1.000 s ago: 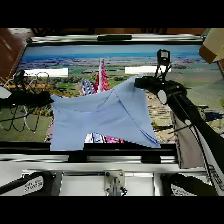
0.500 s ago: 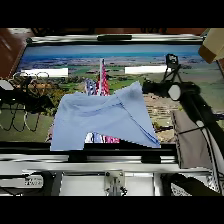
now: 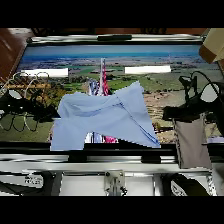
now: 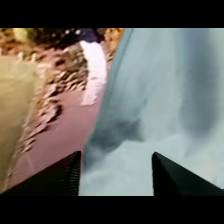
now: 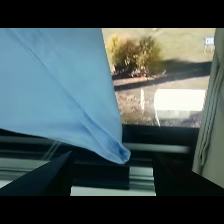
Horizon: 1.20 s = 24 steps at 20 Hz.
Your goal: Fold the shirts.
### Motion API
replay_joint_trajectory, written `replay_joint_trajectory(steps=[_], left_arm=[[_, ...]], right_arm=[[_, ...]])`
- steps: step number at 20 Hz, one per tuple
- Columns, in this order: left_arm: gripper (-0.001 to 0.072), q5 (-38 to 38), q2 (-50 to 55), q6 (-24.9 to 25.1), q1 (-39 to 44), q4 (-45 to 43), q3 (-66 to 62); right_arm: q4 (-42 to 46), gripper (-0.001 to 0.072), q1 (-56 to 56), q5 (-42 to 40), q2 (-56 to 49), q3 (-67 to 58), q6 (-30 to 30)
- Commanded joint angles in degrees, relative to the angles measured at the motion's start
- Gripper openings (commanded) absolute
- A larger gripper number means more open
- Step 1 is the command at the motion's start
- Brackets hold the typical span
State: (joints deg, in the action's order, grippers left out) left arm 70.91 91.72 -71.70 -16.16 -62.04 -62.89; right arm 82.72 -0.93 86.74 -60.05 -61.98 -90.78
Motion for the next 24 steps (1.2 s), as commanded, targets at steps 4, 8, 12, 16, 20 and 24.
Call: replay_joint_trajectory(steps=[4, 8, 12, 16, 20, 24], left_arm=[[0.0036, -4.3, 1.0, 3.9, 0.8, 4.7, 0.5], [0.0035, -1.6, -1.3, 6.1, 0.8, 4.7, 0.5], [0.0035, -1.2, -3.7, 6.1, 0.8, 4.7, 0.5], [0.0036, 0.7, -4.4, 6.1, 0.8, 4.7, 0.5], [0.0036, 1.4, -5.1, 6.1, 0.8, 4.7, 0.5], [0.0035, 2.0, -8.8, 6.1, 0.7, 4.7, -1.1]], right_arm=[[-1.4, 0.0586, 2.3, 1.2, 0.6, 15.3, -1.0], [-2.0, 0.0586, 2.2, -8.2, 0.6, 25.2, -3.9], [-8.4, 0.0586, 2.2, -16.6, -0.4, 29.5, -3.2], [-9.8, 0.0586, 2.2, -19.6, -4.1, 29.7, -1.3], [-9.7, 0.0364, 2.2, -19.9, -6.9, 29.7, -1.3], [-9.8, 0.0078, 2.2, -18.9, -2.5, 25.8, 0.4]])
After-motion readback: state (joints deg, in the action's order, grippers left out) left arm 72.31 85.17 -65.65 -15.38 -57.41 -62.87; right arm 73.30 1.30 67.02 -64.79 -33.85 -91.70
